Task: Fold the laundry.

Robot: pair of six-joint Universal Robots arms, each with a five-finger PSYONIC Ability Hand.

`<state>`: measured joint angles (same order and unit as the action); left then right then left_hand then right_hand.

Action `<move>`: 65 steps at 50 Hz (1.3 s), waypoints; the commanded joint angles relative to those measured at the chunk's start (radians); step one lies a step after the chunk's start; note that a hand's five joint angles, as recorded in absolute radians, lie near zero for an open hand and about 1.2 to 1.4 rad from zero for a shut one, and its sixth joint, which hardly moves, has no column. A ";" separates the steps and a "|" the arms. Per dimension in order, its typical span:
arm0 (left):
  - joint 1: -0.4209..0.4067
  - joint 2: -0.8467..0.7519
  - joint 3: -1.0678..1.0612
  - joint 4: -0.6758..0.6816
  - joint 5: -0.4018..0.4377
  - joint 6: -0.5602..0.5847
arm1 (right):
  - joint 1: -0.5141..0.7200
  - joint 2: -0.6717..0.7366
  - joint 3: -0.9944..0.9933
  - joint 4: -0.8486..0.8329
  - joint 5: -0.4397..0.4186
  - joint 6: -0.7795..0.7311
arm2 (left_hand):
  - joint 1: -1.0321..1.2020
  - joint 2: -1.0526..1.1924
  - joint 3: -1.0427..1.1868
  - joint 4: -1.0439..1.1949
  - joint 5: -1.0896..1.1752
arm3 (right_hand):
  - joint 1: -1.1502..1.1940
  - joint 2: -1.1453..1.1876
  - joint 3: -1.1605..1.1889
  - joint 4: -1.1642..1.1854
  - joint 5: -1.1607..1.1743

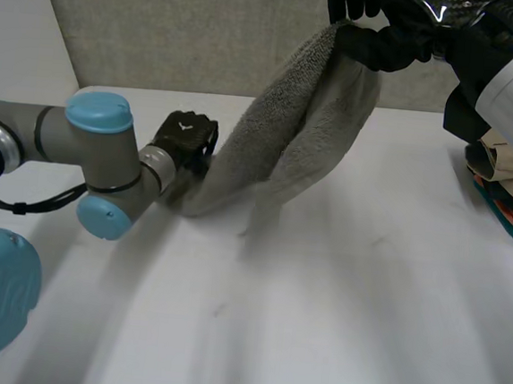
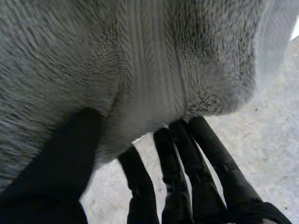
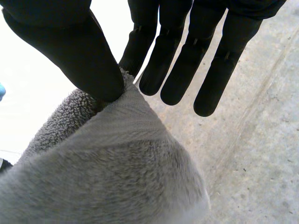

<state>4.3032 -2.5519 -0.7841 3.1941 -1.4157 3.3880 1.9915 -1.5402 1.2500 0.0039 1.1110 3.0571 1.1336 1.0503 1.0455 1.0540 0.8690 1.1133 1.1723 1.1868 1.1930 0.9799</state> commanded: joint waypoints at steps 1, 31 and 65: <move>-0.016 0.051 0.000 0.026 -0.149 0.027 | -0.051 0.135 -0.021 0.007 0.022 -0.066 | 0.263 0.346 0.351 0.342 0.353 | 0.283 0.224 0.209 0.203 0.242; -0.031 0.653 -0.885 0.389 -0.253 -0.068 | -0.074 0.416 -0.058 -0.030 0.314 -0.216 | 0.263 0.346 0.351 0.342 0.353 | 0.283 0.224 0.209 0.203 0.242; 0.150 0.587 -0.556 -0.285 -0.145 -0.033 | -0.204 0.426 0.099 0.111 0.313 -0.340 | -0.844 -0.761 -0.756 -0.764 -0.754 | -0.789 -0.848 -0.863 -0.869 -0.830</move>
<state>4.3766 -1.8841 -1.4746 2.9785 -1.6109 3.3731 1.8137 -1.1863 1.4739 0.0225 1.4100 2.7215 0.3040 0.2940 0.2949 0.2931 0.1075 0.3420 0.3578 0.3258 0.3325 0.1254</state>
